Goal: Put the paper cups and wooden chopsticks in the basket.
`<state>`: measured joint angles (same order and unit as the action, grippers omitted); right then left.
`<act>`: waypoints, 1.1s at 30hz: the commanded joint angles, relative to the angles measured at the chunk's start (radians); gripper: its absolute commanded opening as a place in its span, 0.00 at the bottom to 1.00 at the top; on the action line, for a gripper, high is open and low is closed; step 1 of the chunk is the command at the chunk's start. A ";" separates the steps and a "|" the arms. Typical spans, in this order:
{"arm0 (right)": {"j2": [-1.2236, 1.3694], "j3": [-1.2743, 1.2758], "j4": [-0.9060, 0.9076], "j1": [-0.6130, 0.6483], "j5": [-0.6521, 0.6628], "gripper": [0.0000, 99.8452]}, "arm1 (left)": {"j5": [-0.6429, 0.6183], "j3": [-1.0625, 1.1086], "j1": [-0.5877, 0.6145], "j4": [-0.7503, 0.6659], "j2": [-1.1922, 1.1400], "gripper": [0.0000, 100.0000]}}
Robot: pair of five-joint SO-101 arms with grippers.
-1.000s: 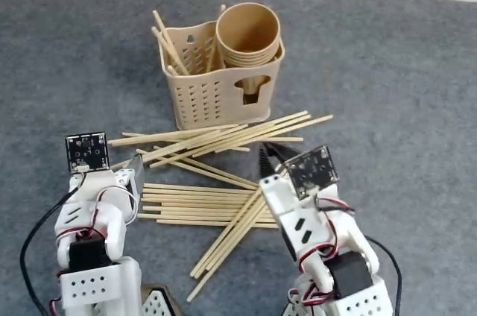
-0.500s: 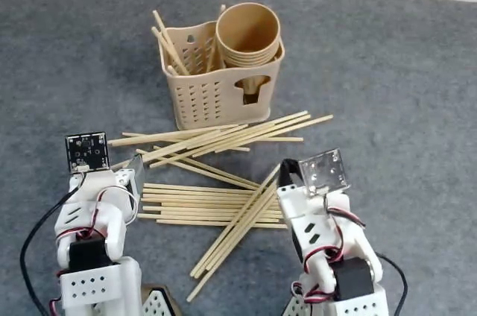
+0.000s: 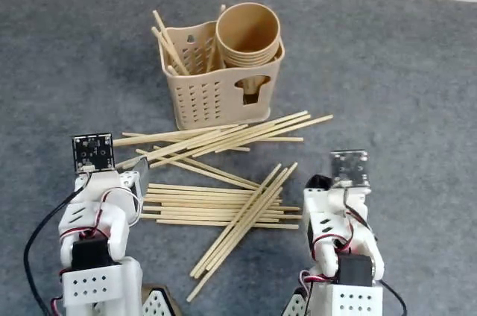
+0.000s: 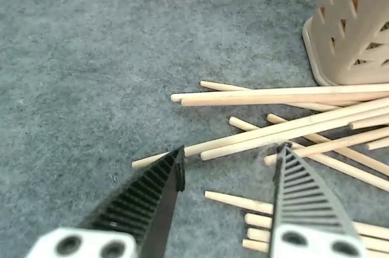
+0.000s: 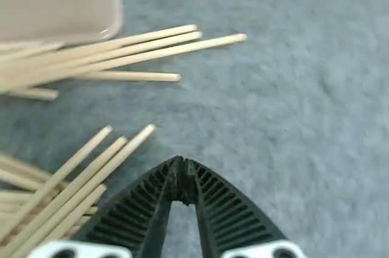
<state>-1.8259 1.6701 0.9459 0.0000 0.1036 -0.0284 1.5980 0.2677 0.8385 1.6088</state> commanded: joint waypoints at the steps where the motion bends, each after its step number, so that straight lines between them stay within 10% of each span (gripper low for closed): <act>1: -0.012 0.056 0.001 -0.081 -0.078 0.00 | 0.008 -0.013 -0.027 -0.018 0.012 0.23; 13: -0.012 0.105 0.005 -0.133 -0.098 0.00 | 0.003 -0.197 -0.041 0.087 0.002 0.23; 33: -0.008 0.105 0.007 -0.134 -0.097 0.00 | 0.112 -0.664 -0.575 0.382 -0.380 0.24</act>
<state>-1.8259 1.6701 0.9459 -0.1227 0.0115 0.0729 1.0595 -0.2355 1.2160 1.4093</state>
